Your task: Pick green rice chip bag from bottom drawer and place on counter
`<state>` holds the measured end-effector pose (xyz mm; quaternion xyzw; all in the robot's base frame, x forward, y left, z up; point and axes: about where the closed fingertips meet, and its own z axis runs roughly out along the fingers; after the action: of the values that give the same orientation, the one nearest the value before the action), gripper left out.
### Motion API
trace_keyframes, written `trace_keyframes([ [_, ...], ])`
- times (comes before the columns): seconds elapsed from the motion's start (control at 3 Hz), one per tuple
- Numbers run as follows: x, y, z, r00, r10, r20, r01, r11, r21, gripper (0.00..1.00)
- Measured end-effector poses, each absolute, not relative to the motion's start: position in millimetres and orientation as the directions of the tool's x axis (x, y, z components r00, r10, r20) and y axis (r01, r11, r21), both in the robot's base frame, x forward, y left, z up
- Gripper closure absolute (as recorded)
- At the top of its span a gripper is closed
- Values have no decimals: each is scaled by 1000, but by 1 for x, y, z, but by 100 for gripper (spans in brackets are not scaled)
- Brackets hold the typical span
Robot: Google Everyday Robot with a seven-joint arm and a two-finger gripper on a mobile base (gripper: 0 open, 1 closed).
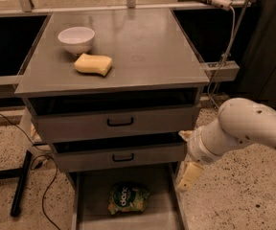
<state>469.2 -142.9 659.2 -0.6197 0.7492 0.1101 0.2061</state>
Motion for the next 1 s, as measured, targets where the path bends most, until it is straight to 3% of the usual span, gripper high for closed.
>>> trace_keyframes([
  [1.0, 478, -150, 478, -131, -773, -620, -974, 218, -66, 0],
])
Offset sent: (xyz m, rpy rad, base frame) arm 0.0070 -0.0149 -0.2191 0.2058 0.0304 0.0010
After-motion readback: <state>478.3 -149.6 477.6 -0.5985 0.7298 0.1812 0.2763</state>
